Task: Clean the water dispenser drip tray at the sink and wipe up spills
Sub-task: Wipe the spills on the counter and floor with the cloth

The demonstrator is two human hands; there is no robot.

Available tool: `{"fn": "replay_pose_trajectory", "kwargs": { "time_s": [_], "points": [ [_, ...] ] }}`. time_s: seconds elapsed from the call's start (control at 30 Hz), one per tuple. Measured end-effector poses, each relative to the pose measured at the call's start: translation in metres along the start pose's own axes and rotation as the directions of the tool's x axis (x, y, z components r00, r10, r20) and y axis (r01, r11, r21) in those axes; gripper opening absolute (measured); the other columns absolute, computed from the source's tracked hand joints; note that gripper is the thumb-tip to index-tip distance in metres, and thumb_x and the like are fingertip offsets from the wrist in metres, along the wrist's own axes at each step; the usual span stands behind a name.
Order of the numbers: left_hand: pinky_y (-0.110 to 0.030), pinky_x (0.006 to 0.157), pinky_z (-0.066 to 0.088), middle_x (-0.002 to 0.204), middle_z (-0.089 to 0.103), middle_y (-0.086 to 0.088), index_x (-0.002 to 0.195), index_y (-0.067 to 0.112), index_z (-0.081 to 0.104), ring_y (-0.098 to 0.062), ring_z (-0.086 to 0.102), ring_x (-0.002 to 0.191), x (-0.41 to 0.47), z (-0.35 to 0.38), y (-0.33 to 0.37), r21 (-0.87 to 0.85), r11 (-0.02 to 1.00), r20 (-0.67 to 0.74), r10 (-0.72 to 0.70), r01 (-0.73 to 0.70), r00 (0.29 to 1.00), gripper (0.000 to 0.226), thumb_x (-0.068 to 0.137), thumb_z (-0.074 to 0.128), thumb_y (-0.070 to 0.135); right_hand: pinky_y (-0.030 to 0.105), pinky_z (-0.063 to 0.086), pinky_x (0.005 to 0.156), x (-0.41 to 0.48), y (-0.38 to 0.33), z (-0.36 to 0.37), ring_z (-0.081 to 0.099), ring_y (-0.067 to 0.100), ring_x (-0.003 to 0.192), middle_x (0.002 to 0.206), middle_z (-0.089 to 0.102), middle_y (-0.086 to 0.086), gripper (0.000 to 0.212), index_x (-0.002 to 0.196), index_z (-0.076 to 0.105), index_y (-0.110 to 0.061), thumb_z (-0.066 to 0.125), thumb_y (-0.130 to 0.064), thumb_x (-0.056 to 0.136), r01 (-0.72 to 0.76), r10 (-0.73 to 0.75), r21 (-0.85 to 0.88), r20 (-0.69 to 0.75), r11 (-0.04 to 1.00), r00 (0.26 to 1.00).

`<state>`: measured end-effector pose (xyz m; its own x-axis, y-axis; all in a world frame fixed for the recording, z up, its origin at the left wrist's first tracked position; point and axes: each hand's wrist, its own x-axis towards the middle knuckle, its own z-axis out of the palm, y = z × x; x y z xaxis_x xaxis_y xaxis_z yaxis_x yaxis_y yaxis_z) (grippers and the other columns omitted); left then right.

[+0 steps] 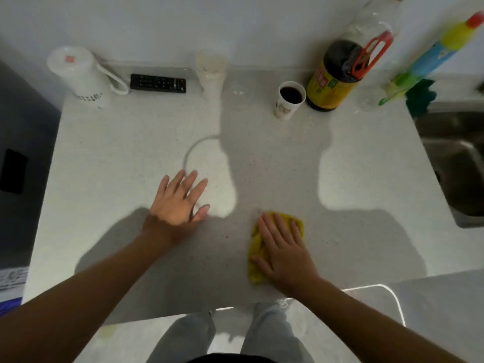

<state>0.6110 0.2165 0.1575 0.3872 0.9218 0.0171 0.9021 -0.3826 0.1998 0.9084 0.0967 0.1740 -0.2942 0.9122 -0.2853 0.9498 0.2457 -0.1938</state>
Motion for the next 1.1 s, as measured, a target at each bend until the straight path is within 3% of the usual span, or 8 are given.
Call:
{"fn": "replay_pose_trajectory", "kwargs": {
  "time_s": [0.2,0.3,0.43,0.53,0.67,0.77,0.97,1.1],
  "points": [
    [-0.061,0.122,0.024,0.161,0.045,-0.017,0.152,0.016,0.053,-0.043,0.037,0.150,0.000,-0.002,0.000,-0.009,1.000,-0.010,0.010,-0.010,1.000,0.067,0.096,0.046,0.052,0.058,0.010,0.126,-0.020,0.067,-0.012,0.009,0.031,0.160,0.174,0.012,0.005,0.092,0.166,0.013,-0.015,0.018,-0.069,0.092,-0.530,0.537,0.087,-0.083,0.843,0.840],
    [-0.058,0.126,0.018,0.164,0.040,-0.015,0.157,0.019,0.045,-0.040,0.032,0.153,-0.002,0.004,-0.003,0.008,0.999,-0.024,0.035,-0.034,0.999,0.070,0.096,0.043,0.054,0.059,0.008,0.126,-0.006,0.030,0.004,0.006,0.028,0.161,0.175,0.012,0.005,0.093,0.166,0.008,-0.016,0.020,-0.069,0.091,-0.620,0.641,0.169,-0.151,0.766,0.752],
    [-0.056,0.128,0.013,0.166,0.035,-0.010,0.157,0.022,0.040,-0.036,0.027,0.154,-0.004,0.009,-0.008,-0.083,0.996,-0.026,0.024,-0.026,0.999,0.066,0.098,0.048,0.051,0.062,0.009,0.126,-0.016,-0.054,0.028,0.013,0.030,0.159,0.173,0.020,0.007,0.092,0.165,0.016,-0.013,0.033,-0.070,0.096,-0.551,0.574,0.160,-0.211,0.819,0.791],
    [-0.056,0.123,0.026,0.152,0.053,-0.010,0.140,0.017,0.059,-0.035,0.045,0.142,-0.003,0.004,-0.008,-0.213,0.977,-0.090,0.004,-0.023,0.996,0.049,0.097,0.054,0.041,0.057,0.000,0.126,-0.013,-0.125,0.042,0.012,0.030,0.160,0.172,0.021,0.003,0.088,0.166,0.016,-0.018,0.027,-0.074,0.099,-0.391,0.421,0.173,-0.201,0.904,0.885],
    [-0.037,0.098,0.047,0.122,0.066,-0.008,0.117,0.015,0.069,-0.027,0.061,0.110,-0.022,-0.015,-0.009,-0.525,0.851,-0.199,-0.157,0.030,0.967,0.031,0.094,0.057,0.032,0.061,0.046,0.106,-0.016,-0.165,0.040,0.057,0.038,0.124,0.137,0.065,0.009,0.044,0.137,0.063,-0.015,0.056,-0.035,0.098,-0.158,0.213,0.184,-0.328,0.970,0.921],
    [-0.039,0.081,0.059,0.110,0.067,-0.002,0.111,0.021,0.070,-0.018,0.066,0.091,-0.063,-0.033,-0.002,-0.697,0.713,-0.118,-0.222,0.078,0.968,0.016,0.098,0.061,0.026,0.053,0.053,0.086,-0.032,-0.157,0.030,0.061,0.038,0.094,0.107,0.068,0.013,0.019,0.108,0.070,-0.011,0.071,-0.016,0.089,-0.187,0.255,0.235,-0.306,0.954,0.917],
    [-0.017,0.071,0.049,0.084,0.072,0.006,0.094,0.041,0.070,-0.004,0.063,0.071,-0.203,-0.076,0.008,-0.734,0.631,0.202,-0.151,0.252,0.968,0.011,0.086,0.063,0.040,0.023,0.048,0.058,-0.089,-0.166,0.025,0.061,0.010,0.059,0.068,0.063,-0.002,0.028,0.077,0.049,-0.022,0.056,-0.038,0.099,-0.212,0.438,0.743,-0.120,0.634,0.891],
    [-0.031,0.080,0.053,0.081,0.074,0.004,0.089,0.029,0.073,-0.019,0.070,0.080,-0.301,-0.079,0.004,-0.572,0.710,0.365,-0.227,0.410,0.903,0.015,0.096,0.070,0.016,0.018,0.042,0.056,-0.136,-0.186,0.059,0.060,0.005,0.064,0.071,0.063,-0.004,0.028,0.078,0.052,-0.021,0.056,-0.035,0.101,-0.264,0.504,0.820,-0.035,0.509,0.863]
  ]
}}
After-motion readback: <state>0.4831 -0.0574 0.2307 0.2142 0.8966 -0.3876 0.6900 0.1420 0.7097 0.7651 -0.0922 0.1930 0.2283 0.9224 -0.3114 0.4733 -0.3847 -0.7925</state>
